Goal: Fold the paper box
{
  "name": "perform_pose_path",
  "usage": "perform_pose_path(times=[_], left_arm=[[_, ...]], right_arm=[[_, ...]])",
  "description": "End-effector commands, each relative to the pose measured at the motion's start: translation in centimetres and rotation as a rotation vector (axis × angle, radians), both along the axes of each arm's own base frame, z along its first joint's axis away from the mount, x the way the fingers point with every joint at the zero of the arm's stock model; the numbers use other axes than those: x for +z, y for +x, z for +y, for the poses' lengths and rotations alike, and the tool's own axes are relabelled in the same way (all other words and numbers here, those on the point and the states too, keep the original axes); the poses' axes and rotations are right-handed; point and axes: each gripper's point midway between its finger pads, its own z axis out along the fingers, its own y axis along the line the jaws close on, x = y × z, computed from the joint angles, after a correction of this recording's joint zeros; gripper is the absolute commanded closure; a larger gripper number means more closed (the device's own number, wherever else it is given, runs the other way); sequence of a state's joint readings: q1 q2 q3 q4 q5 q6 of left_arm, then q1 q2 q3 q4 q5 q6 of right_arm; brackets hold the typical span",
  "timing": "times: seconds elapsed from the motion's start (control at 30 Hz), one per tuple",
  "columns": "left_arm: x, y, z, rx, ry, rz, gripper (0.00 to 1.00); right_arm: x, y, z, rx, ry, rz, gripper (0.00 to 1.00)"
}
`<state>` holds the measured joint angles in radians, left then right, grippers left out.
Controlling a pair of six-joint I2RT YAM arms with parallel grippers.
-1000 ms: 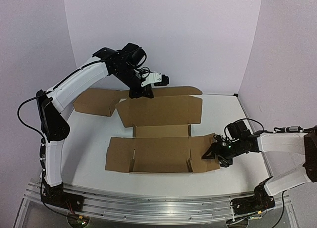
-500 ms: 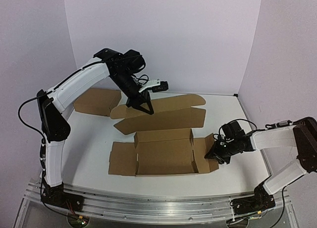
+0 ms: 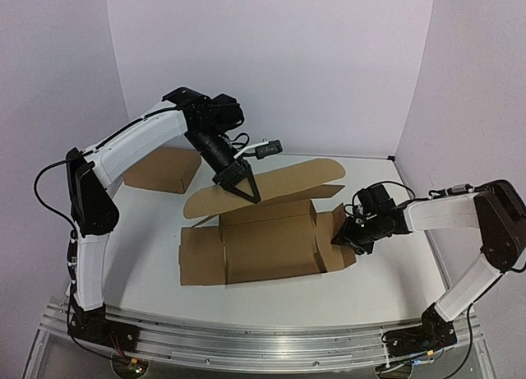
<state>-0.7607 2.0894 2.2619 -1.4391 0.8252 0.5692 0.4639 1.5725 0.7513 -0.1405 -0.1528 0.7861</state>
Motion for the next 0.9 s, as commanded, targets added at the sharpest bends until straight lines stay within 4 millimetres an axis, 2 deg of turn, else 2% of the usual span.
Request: perform_pose_path(times=[0.0,0.03,0.1,0.27,0.43,0.53,0.7,0.8,0.87], left_arm=[[1.5,0.4,-0.8,-0.075,-0.066,-0.155,0.99],[1.4,0.8,-0.7,-0.084,-0.06,-0.205,0.99],[1.1,1.4,-0.3,-0.11,-0.041,-0.282,1.0],[0.0,2.2,0.3,-0.139,-0.004,-0.358,1.0],[0.1,2.6,0.2,-0.146,-0.002,-0.394,1.0],[0.1,2.8,0.3,-0.147,0.002,-0.406,1.0],[0.3,2.7,0.3,-0.152,-0.003,-0.414,1.0],[0.3,2.6,0.3,-0.158,-0.004,-0.414,1.0],[0.4,2.7,0.2,-0.157,-0.007,-0.418,1.0]], right_arm=[[1.7,-0.8,0.6,0.113,-0.01,-0.035,0.53],[2.3,-1.1,0.9,0.158,-0.001,-0.052,0.42],[3.8,-1.6,0.9,0.279,-0.022,-0.131,0.3],[8.9,-1.7,-0.1,0.563,-0.18,-0.475,0.13],[12.6,-2.1,0.5,0.862,-0.307,-0.804,0.05],[14.2,-1.0,0.7,0.88,-0.361,-0.913,0.04],[16.7,0.4,2.6,0.875,-0.318,-1.072,0.06],[17.9,0.9,3.9,0.877,-0.254,-1.143,0.13],[18.3,1.2,4.9,0.882,-0.199,-1.169,0.24]])
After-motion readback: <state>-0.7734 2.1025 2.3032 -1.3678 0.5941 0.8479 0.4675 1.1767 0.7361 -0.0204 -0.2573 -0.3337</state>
